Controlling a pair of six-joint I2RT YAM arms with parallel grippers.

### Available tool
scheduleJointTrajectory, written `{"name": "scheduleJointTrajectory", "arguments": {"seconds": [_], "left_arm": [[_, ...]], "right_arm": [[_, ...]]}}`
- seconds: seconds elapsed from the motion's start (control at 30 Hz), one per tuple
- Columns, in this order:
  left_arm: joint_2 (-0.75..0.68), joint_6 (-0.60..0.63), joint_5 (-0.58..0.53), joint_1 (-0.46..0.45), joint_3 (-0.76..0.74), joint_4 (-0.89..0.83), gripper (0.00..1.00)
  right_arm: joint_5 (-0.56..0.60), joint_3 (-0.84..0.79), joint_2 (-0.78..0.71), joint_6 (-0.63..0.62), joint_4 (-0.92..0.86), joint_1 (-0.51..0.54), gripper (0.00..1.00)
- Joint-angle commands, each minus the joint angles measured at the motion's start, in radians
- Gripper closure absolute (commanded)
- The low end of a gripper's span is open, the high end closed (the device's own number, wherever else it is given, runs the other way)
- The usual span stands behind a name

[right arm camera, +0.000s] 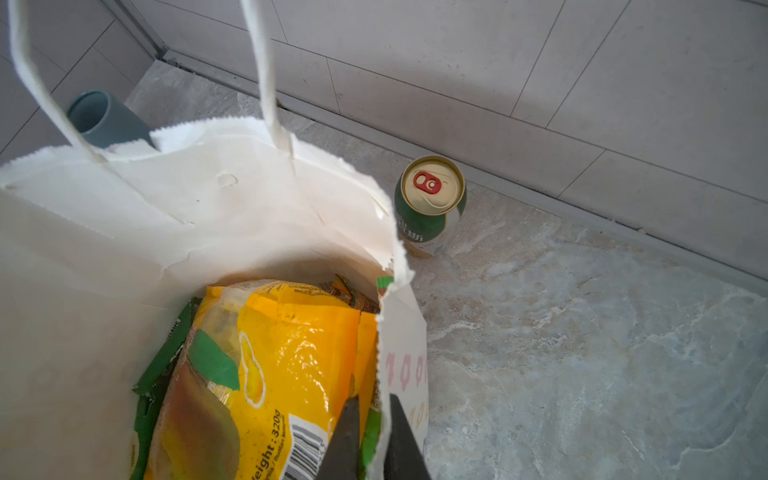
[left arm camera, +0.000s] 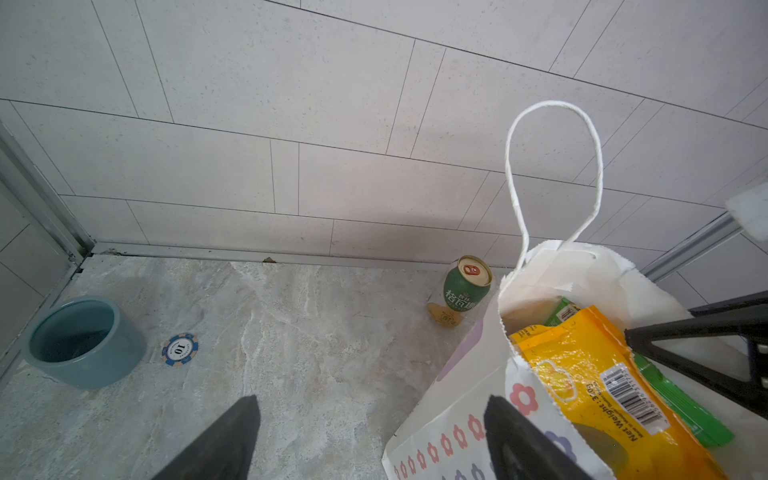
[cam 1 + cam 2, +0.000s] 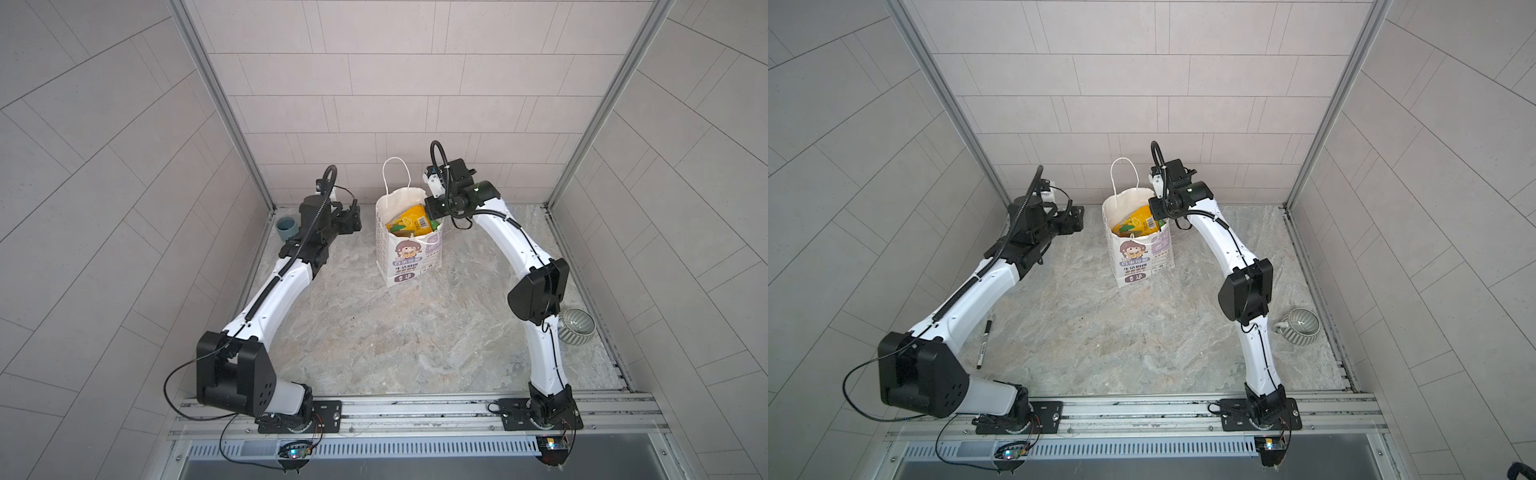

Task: Take the snacks out of the paper bag

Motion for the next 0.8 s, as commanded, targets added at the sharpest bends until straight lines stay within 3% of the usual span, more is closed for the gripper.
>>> {"name": "scheduleJointTrajectory", "arguments": {"seconds": [0.0,0.17,0.43,0.6,0.77], "left_arm": [[-0.003,0.053,0.004,0.004,0.094,-0.096,0.02],[-0.009,0.080,-0.013,0.004,0.156,-0.159,0.00],[0.032,0.120,0.115,0.002,0.242,-0.245,0.00],[0.018,0.126,0.159,-0.025,0.220,-0.245,0.04],[-0.012,0.124,0.097,-0.095,0.184,-0.226,0.05]], "right_arm": [[0.040,-0.039,-0.074,0.067,-0.024,0.010,0.92],[0.044,-0.090,-0.124,0.120,-0.024,0.020,1.00],[0.055,-0.210,-0.225,0.219,-0.034,0.057,1.00],[0.081,-0.422,-0.369,0.278,0.055,0.085,1.00],[0.127,-0.640,-0.540,0.363,0.181,0.089,1.00]]}}
